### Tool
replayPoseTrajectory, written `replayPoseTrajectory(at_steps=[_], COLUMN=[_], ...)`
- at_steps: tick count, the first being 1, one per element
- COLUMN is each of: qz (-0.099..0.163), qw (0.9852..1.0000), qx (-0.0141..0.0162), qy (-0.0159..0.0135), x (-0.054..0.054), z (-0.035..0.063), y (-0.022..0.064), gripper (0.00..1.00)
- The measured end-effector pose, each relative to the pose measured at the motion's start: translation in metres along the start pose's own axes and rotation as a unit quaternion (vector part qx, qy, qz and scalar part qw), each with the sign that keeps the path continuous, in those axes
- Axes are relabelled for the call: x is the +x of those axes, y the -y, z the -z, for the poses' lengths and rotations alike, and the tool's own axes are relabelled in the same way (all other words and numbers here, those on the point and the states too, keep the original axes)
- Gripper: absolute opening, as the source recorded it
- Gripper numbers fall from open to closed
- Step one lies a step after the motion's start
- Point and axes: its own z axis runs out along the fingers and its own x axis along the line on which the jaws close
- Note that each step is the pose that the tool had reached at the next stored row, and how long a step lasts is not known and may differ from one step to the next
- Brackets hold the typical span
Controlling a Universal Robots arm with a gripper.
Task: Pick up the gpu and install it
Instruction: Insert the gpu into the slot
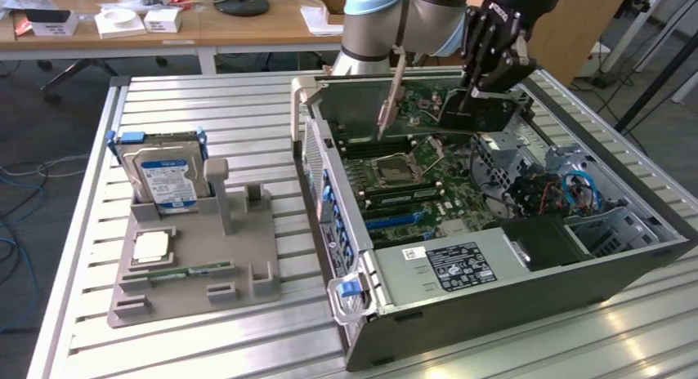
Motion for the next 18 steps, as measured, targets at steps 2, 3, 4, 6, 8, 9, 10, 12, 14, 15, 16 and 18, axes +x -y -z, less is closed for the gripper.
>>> replayPoseTrajectory(at_steps=[2, 3, 4, 6, 8, 9, 10, 12, 14, 15, 16, 18], qz=[0.018, 0.027, 0.036, 0.054, 0.073, 0.081, 0.089, 0.103, 0.110, 0.110, 0.110, 0.110], qw=[0.9998, 0.9996, 0.9994, 0.9985, 0.9974, 0.9967, 0.9960, 0.9946, 0.9939, 0.9939, 0.9939, 0.9939], qx=[0.0000, 0.0000, -0.0001, -0.0001, -0.0001, -0.0001, -0.0001, -0.0001, -0.0002, -0.0002, -0.0002, 0.0003], qy=[-0.0007, -0.0011, -0.0015, -0.0022, -0.0030, -0.0034, -0.0037, -0.0043, -0.0046, -0.0046, -0.0046, -0.0042], x=[0.0000, 0.0000, 0.0000, 0.0000, 0.0000, 0.0000, 0.0000, 0.0000, -0.0009, -0.0009, -0.0009, -0.0009], z=[-0.0010, -0.0014, -0.0019, -0.0029, -0.0039, -0.0042, -0.0045, -0.0048, -0.0049, -0.0049, -0.0049, -0.0051], y=[0.0000, 0.0001, 0.0000, 0.0001, 0.0001, 0.0001, 0.0001, 0.0001, 0.0000, 0.0000, 0.0000, 0.0000], gripper=[0.26, 0.26, 0.26, 0.26, 0.26, 0.26, 0.26, 0.26, 0.26, 0.26, 0.26, 0.26])
